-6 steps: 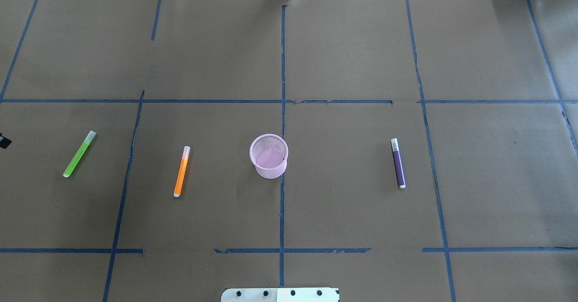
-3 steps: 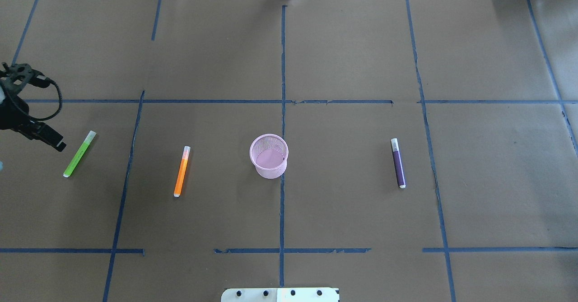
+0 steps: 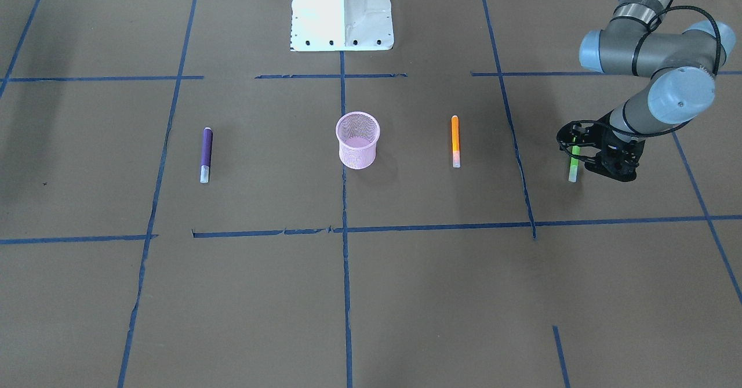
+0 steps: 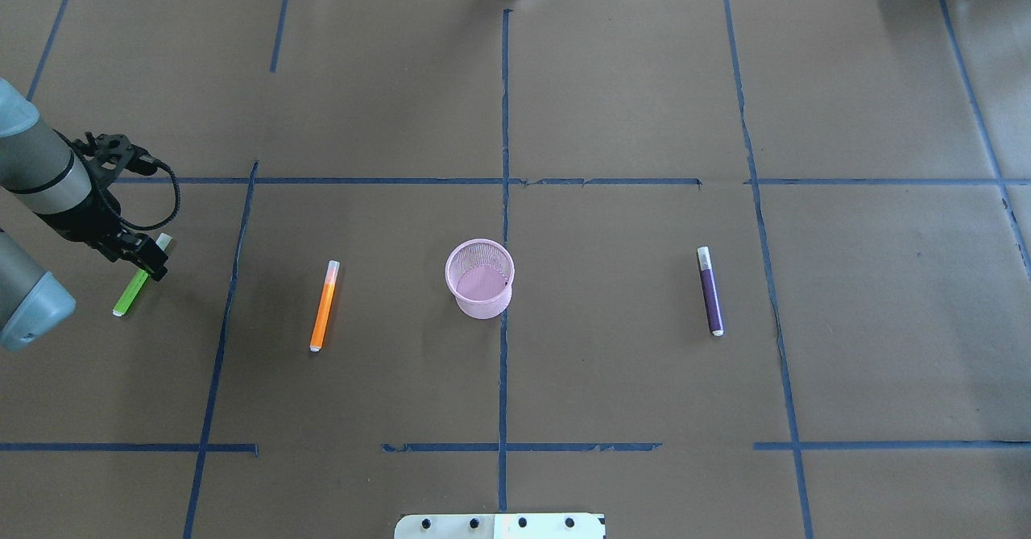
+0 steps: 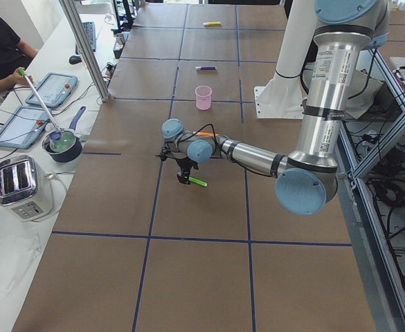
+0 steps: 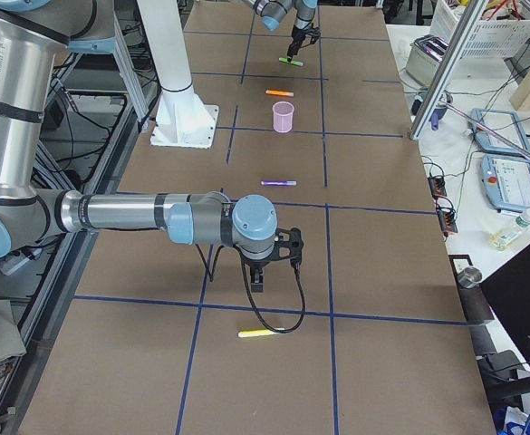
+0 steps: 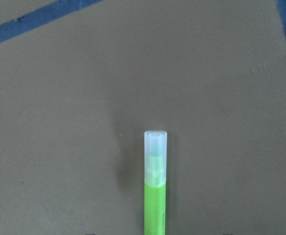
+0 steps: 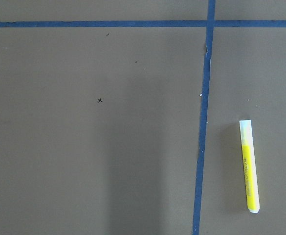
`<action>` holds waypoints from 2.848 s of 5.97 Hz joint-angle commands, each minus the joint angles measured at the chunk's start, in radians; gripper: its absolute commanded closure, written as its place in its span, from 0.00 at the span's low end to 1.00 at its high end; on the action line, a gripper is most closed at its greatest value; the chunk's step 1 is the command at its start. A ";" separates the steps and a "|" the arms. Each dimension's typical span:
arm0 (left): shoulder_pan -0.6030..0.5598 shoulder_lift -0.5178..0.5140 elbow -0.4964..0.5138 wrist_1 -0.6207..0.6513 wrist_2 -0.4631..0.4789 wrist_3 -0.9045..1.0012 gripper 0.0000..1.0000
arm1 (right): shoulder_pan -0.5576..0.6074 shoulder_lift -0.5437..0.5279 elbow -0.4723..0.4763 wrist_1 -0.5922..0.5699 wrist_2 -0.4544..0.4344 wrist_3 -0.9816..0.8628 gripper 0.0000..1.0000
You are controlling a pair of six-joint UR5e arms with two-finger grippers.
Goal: Collect pens into pen holder
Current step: 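Lower the left gripper onto the green highlighter and close on it, then lift the green highlighter with the left gripper and carry it over the pink cup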
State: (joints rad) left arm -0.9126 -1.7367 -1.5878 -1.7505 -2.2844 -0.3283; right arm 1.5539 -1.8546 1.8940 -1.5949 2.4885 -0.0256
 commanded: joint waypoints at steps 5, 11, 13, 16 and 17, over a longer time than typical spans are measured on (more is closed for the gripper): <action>0.008 -0.006 0.023 0.002 0.003 0.022 0.66 | 0.002 -0.008 -0.024 0.021 0.069 -0.002 0.00; -0.005 -0.039 -0.114 0.005 0.011 0.008 1.00 | 0.002 -0.006 -0.023 0.023 0.081 -0.002 0.00; 0.039 -0.122 -0.320 0.005 0.143 -0.074 1.00 | 0.000 -0.006 -0.023 0.023 0.110 -0.002 0.00; 0.399 -0.326 -0.390 -0.055 0.572 -0.376 1.00 | 0.000 -0.006 -0.033 0.023 0.110 -0.005 0.00; 0.485 -0.346 -0.385 -0.145 0.735 -0.479 1.00 | 0.000 -0.003 -0.042 0.023 0.109 -0.005 0.00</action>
State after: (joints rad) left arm -0.5273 -2.0470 -1.9738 -1.8282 -1.7103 -0.7106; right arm 1.5540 -1.8595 1.8598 -1.5727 2.5981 -0.0300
